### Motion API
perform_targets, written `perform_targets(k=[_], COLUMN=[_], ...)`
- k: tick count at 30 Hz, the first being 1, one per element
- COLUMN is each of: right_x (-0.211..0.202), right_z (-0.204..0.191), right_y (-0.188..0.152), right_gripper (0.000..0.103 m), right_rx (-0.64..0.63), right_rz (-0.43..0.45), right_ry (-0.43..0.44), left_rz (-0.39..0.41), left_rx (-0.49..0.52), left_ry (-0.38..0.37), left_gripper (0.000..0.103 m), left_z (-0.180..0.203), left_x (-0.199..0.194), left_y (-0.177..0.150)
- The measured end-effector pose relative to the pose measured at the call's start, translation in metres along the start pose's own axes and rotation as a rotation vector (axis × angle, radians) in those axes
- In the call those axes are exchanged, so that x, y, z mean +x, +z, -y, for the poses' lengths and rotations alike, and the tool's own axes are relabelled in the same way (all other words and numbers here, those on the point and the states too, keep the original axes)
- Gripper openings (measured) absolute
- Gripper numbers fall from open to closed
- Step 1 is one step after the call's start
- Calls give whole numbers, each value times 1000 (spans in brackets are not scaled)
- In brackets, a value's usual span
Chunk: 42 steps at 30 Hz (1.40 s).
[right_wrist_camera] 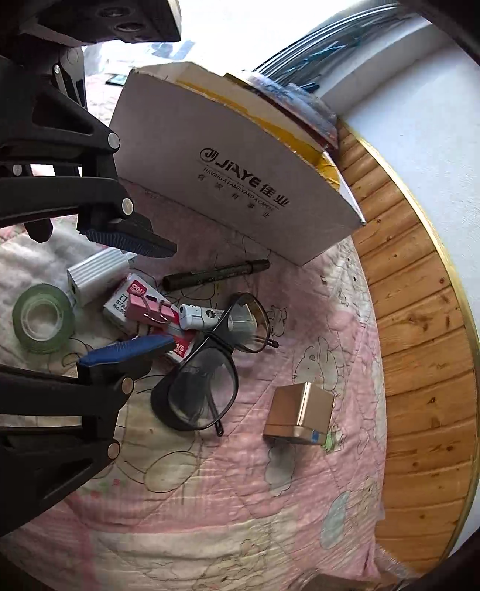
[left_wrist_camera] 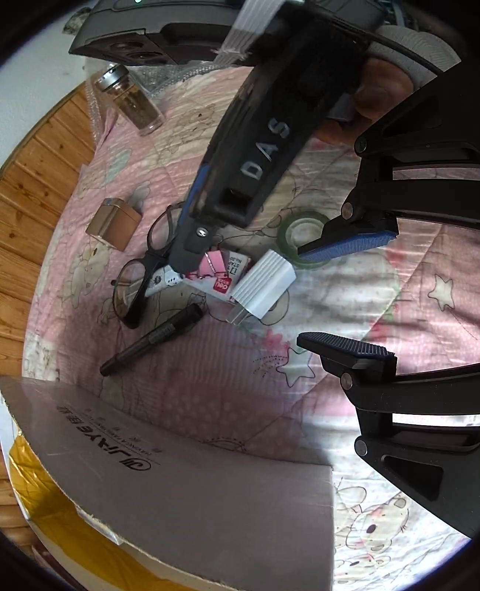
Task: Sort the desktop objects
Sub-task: 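Grasp the white charger with the left gripper while the right gripper grasps pink binder clips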
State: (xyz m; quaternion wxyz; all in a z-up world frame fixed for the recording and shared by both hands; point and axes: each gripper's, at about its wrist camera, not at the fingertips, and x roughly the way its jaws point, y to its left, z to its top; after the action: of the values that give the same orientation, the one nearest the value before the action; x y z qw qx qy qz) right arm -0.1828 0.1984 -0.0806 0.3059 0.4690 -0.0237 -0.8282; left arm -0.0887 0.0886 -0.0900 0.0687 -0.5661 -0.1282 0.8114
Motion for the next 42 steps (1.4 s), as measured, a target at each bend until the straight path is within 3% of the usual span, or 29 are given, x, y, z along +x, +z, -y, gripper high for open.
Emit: perform_targets(k=[4, 6, 7, 8, 14, 21, 22, 25, 26, 42], right_x=[23, 21, 19, 16, -3, -18, -18, -19, -20, -57], right_z=[5, 14, 18, 23, 56, 92, 92, 89, 88, 49], right_y=[-5, -7, -6, -6, -14, -40, -43, -51, -53, -83], right_gripper=[34, 24, 24, 17, 17, 16, 15, 14, 14, 13], right_rx=[-50, -57, -54, -55, 35, 193, 198, 197, 193, 159], right_rz=[-75, -60, -64, -59, -39, -12, -14, -11, -10, 28], right_ry=[-36, -29, -28, -29, 21, 31, 34, 41, 40, 36], left_rz=[1, 10, 13, 11, -23, 16, 20, 32, 33, 78], left_rx=[14, 22, 30, 30, -30, -52, -46, 12, 18, 18], left_ry=[19, 4, 5, 9, 7, 29, 37, 106, 112, 72], left_gripper=[45, 51, 52, 50, 50, 49, 47, 24, 22, 22], left_z=[4, 7, 10, 12, 5, 7, 8, 12, 11, 1], left_x=[17, 21, 22, 25, 41, 44, 44, 45, 44, -11], left_y=[7, 8, 9, 11, 21, 24, 24, 23, 22, -15])
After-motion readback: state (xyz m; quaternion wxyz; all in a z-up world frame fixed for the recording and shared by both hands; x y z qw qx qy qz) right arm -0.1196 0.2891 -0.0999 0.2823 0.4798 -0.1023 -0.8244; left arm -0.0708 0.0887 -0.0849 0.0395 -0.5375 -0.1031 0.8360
